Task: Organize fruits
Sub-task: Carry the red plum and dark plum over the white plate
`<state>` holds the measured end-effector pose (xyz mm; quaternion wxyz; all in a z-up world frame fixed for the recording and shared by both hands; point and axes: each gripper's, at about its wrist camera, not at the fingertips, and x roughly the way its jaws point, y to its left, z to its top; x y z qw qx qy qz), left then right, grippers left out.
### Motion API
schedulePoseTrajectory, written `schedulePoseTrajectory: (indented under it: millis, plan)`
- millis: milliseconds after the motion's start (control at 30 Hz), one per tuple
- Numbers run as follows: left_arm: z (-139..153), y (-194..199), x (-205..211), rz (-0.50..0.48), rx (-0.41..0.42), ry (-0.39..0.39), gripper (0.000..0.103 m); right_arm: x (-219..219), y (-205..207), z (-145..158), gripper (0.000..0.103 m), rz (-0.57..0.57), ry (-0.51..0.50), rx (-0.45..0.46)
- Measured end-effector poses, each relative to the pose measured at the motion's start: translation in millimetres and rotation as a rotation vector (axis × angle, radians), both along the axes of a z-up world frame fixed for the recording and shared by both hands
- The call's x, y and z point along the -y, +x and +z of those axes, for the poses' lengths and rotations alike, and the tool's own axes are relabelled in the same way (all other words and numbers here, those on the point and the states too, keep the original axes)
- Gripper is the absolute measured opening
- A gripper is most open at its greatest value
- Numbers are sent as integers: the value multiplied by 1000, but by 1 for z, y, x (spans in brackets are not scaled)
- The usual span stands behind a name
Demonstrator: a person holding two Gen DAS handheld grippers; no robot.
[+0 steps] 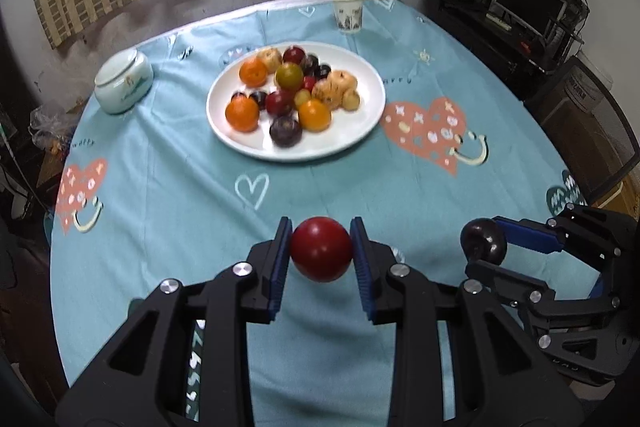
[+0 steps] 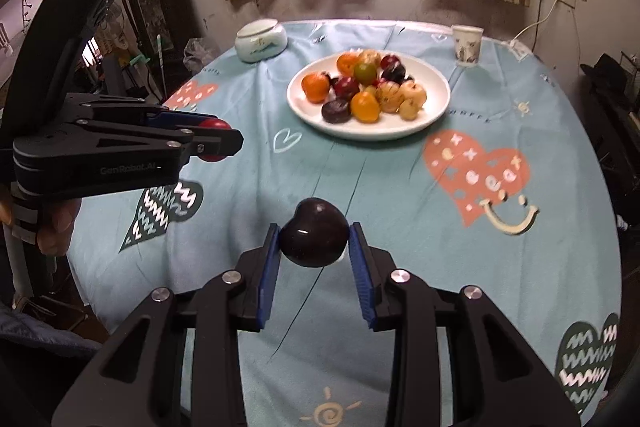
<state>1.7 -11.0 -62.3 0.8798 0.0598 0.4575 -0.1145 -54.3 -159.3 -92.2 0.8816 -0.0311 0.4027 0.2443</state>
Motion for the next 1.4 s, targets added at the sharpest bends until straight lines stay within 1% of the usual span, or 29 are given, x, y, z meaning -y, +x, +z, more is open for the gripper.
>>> schedulePoseTrajectory:
  millis: [133,267,533,867,1400]
  plan:
    - [21,16,7,11,50,9,30,4,22,20,34,-14,4,58]
    - [33,35,8,32,78,16,30,3,49,36,34,-18,10,103]
    - [38,74,2,72,85,10,30,-7,93,52,34,4,23,134]
    - [27,124,-3,99,64,20,30,-13,145,45,34,17,25,113]
    - [-4,195,-9,126,13,27,30,-23,219,24,34,26,15,74]
